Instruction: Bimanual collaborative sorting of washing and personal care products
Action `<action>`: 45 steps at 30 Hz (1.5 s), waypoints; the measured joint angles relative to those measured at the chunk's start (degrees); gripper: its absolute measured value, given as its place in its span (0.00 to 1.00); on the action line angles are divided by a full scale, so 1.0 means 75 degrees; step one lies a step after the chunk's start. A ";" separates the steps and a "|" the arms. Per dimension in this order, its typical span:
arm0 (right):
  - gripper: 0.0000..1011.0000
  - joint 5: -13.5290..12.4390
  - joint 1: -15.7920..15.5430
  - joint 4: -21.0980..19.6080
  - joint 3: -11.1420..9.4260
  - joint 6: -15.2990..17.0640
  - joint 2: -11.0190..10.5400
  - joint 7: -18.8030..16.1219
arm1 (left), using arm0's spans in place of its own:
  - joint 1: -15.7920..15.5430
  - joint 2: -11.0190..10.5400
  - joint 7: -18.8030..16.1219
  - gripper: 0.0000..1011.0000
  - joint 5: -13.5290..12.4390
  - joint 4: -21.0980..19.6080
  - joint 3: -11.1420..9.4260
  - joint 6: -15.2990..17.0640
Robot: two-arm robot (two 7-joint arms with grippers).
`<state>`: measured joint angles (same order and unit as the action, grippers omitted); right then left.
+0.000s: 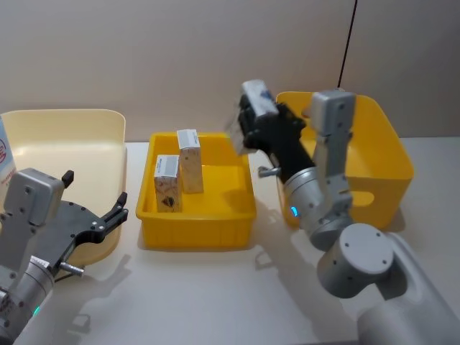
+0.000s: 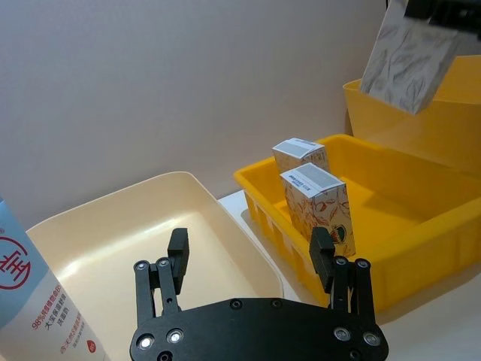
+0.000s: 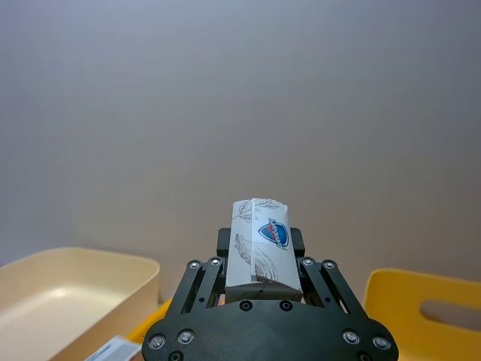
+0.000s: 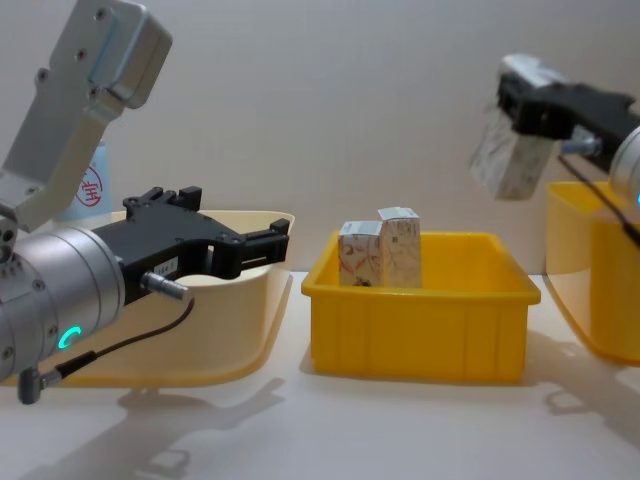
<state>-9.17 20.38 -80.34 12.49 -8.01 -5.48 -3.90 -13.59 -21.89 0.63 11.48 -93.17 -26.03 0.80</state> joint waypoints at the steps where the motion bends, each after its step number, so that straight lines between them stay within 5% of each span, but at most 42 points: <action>1: 0.39 0.0030 0.0000 -0.0020 -0.0062 -0.0144 -0.0007 0.0039 | 0.0000 0.0000 0.0000 0.99 0.0000 0.0000 0.0000 0.0000; 8: 0.39 0.0231 -0.0063 -0.0181 -0.0420 -0.0742 -0.0049 0.0364 | 0.0000 0.0000 0.0000 0.99 0.0000 0.0000 0.0000 0.0000; 17: 0.39 0.0476 -0.0242 -0.0397 -0.0756 -0.1012 -0.0067 0.0745 | 0.0000 0.0000 0.0000 0.99 0.0000 -0.0001 0.0000 0.0000; 45: 0.39 0.0881 -0.0587 -0.0705 -0.1195 -0.0515 0.0102 0.1249 | 0.0000 0.0000 0.0000 0.99 0.0000 0.0000 0.0001 0.0000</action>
<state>-2.56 15.97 -85.63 3.53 -11.87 -4.72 5.47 -13.59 -21.89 0.63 11.48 -93.17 -26.02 0.80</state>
